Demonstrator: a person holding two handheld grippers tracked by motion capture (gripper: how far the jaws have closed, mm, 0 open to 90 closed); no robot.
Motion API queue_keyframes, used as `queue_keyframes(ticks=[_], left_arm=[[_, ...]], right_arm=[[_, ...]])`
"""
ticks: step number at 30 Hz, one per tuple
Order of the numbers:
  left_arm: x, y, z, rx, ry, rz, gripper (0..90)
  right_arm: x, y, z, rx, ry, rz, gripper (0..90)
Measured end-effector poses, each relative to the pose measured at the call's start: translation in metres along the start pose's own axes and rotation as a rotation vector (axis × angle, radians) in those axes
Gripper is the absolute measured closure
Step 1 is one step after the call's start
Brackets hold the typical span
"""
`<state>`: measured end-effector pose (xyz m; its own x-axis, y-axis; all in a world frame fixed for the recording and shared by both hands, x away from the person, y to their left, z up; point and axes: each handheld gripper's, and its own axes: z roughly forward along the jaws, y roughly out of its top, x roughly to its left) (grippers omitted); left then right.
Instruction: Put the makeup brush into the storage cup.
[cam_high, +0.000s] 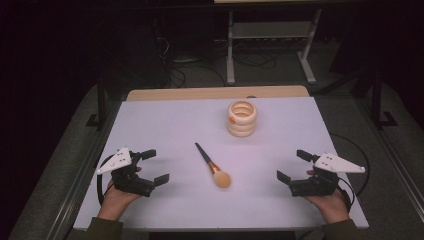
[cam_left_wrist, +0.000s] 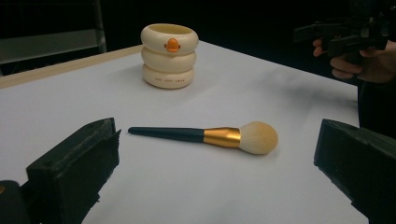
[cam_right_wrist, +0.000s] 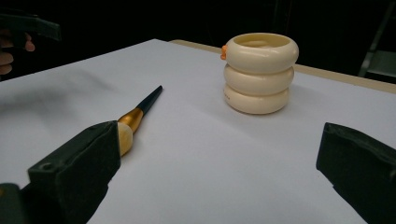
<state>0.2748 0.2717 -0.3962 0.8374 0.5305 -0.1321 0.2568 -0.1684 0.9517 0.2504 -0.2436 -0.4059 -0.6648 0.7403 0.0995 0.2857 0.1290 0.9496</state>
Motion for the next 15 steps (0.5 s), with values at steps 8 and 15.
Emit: queue_keyframes(ticks=[8, 15], left_arm=[[0.0002, 0.0040, 0.0031, -0.009, -0.004, 0.005, 0.0], [-0.0002, 0.0091, 0.0055, -0.016, -0.013, 0.012, 0.0]], right_arm=[[0.0009, 0.0009, 0.0009, -0.005, 0.004, -0.007, 0.0], [0.0011, 0.0015, 0.0016, -0.006, 0.001, -0.008, 0.0]])
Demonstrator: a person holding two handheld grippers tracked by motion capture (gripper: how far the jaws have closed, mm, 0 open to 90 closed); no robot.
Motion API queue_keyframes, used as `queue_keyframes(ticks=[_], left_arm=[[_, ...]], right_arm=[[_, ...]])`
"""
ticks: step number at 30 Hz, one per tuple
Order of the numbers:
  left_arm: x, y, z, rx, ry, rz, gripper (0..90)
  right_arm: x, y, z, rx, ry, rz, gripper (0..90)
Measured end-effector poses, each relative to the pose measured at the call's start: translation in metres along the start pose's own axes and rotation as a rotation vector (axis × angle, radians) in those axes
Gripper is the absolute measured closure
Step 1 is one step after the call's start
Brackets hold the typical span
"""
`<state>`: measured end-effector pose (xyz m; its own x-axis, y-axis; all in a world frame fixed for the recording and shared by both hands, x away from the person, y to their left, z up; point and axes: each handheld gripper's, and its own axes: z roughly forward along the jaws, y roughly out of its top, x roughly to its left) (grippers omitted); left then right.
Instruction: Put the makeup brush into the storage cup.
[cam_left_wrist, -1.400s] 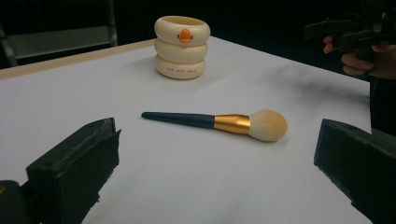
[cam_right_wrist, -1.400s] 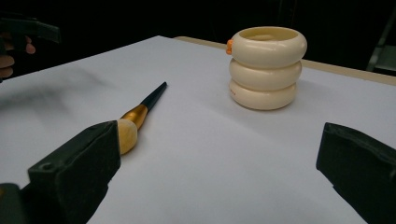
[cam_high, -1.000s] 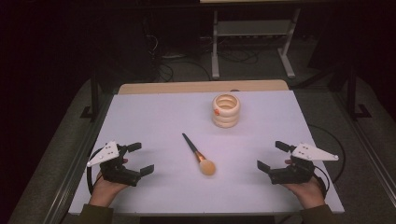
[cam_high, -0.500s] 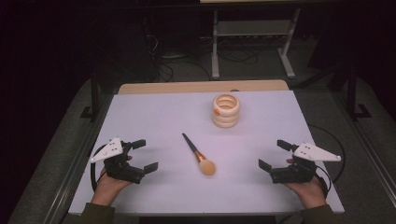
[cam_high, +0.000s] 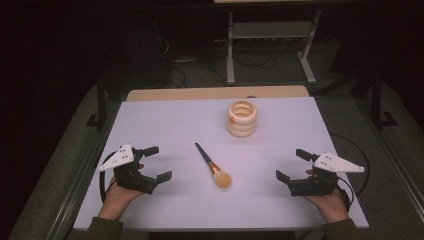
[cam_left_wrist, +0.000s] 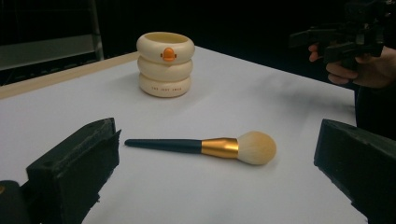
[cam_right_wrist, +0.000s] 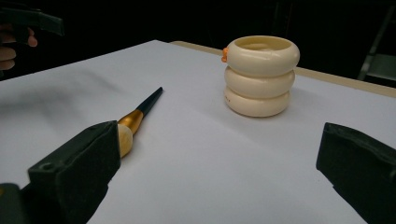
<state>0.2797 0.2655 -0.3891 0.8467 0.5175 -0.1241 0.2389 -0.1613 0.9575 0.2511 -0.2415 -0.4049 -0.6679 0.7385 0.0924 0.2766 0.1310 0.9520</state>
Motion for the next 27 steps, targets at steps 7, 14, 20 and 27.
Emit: queue_keyframes(ticks=[7, 14, 20, 27], left_arm=[[0.000, 0.004, 0.005, -0.003, -0.009, 0.007, 0.0], [0.001, 0.009, 0.011, -0.001, -0.017, 0.019, 0.0], [0.001, 0.013, 0.015, -0.007, -0.024, 0.022, 0.0], [0.002, 0.015, 0.020, -0.004, -0.031, 0.023, 0.0]], right_arm=[[0.000, 0.001, 0.000, -0.005, -0.001, -0.006, 0.0], [0.001, 0.001, -0.001, -0.007, -0.004, -0.004, 0.0], [0.001, 0.001, -0.001, -0.008, -0.006, -0.009, 0.0], [0.001, 0.001, -0.001, -0.007, -0.007, -0.010, 0.0]])
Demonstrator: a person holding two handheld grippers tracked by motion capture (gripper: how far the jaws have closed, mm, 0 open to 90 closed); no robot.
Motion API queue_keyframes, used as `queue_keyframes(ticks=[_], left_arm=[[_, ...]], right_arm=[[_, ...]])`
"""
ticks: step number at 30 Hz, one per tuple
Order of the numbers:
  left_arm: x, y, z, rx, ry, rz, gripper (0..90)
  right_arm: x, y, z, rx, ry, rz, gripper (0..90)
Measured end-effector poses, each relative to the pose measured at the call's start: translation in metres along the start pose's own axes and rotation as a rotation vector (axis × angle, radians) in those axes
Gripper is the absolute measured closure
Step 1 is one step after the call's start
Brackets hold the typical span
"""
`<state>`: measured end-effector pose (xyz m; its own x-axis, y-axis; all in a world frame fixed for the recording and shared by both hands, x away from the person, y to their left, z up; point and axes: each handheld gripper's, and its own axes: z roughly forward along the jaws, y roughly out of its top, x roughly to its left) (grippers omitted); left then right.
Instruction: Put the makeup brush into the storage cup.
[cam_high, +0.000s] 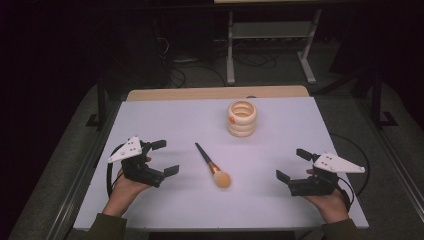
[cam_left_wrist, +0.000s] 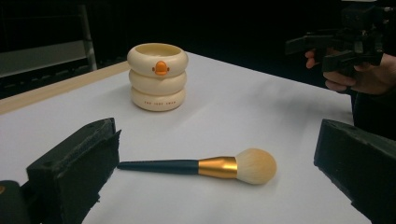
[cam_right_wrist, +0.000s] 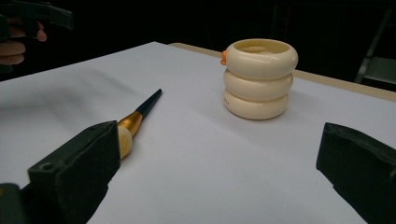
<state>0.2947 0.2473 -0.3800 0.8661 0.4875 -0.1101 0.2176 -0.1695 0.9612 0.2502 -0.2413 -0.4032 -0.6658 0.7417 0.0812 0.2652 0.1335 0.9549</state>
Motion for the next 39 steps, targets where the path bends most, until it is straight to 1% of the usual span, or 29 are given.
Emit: queue_keyframes(ticks=[9, 15, 16, 18, 20, 21, 28, 34, 39], left_arm=[[0.001, 0.005, 0.005, -0.008, -0.007, 0.011, 0.0], [0.002, 0.008, 0.009, -0.003, -0.012, 0.017, 0.0], [0.003, 0.009, 0.009, -0.002, -0.013, 0.023, 0.0], [0.003, 0.010, 0.011, -0.008, -0.014, 0.021, 0.0], [0.003, 0.011, 0.011, -0.003, -0.017, 0.024, 0.0], [0.003, 0.011, 0.012, -0.005, -0.016, 0.023, 0.0], [0.005, 0.013, 0.016, -0.003, -0.019, 0.025, 0.0], [0.005, 0.016, 0.022, 0.006, -0.026, 0.038, 0.0], [0.006, 0.019, 0.028, 0.009, -0.034, 0.048, 0.0]], right_arm=[[0.001, 0.000, 0.000, 0.002, -0.004, -0.003, 0.0], [0.000, 0.000, 0.000, 0.010, -0.004, 0.001, 0.0], [0.000, 0.000, 0.000, 0.010, -0.004, 0.001, 0.0], [0.000, 0.000, 0.001, 0.008, -0.005, -0.005, 0.0], [0.000, 0.000, 0.001, 0.007, -0.005, -0.005, 0.0], [0.000, 0.000, 0.001, 0.009, -0.005, 0.001, 0.0], [0.000, 0.000, 0.002, 0.008, -0.006, -0.010, 0.0], [0.000, 0.000, 0.002, 0.008, -0.009, -0.030, 0.0], [0.000, 0.000, 0.003, 0.010, -0.009, -0.033, 0.0]])
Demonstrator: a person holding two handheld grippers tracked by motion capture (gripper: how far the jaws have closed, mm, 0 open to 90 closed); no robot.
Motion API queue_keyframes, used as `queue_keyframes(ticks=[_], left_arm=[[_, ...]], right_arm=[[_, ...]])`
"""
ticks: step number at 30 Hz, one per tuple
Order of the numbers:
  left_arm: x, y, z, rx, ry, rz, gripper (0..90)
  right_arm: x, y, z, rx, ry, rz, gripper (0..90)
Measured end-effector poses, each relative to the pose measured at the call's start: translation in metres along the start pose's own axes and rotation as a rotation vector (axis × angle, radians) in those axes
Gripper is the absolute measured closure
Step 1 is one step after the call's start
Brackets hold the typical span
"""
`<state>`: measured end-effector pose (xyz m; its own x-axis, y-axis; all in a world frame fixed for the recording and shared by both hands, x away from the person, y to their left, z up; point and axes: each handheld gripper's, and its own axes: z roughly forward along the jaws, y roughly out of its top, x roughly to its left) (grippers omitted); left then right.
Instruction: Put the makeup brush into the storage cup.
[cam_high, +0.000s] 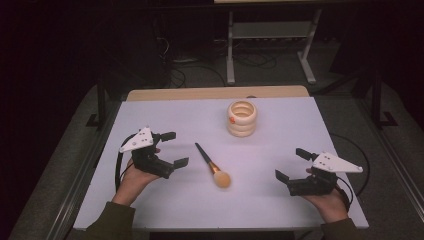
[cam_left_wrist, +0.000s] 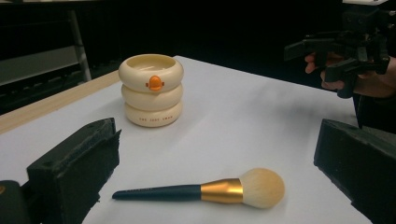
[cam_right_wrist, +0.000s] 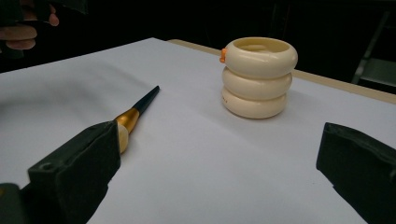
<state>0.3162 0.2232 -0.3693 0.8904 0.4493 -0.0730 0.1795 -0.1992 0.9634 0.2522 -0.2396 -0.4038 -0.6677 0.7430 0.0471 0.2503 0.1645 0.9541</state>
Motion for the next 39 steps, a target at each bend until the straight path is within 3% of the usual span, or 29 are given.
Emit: queue_keyframes(ticks=[18, 33, 39], left_arm=[[0.005, 0.009, 0.016, 0.020, -0.032, 0.012, 0.0], [0.010, 0.016, 0.035, 0.097, -0.075, 0.035, 0.0], [0.013, 0.017, 0.042, 0.135, -0.067, 0.050, 0.0]], right_arm=[[0.000, 0.001, 0.000, -0.003, 0.006, 0.010, 0.0], [0.001, 0.001, 0.000, 0.005, 0.006, 0.012, 0.0], [0.000, 0.001, 0.001, 0.002, 0.008, 0.007, 0.0]])
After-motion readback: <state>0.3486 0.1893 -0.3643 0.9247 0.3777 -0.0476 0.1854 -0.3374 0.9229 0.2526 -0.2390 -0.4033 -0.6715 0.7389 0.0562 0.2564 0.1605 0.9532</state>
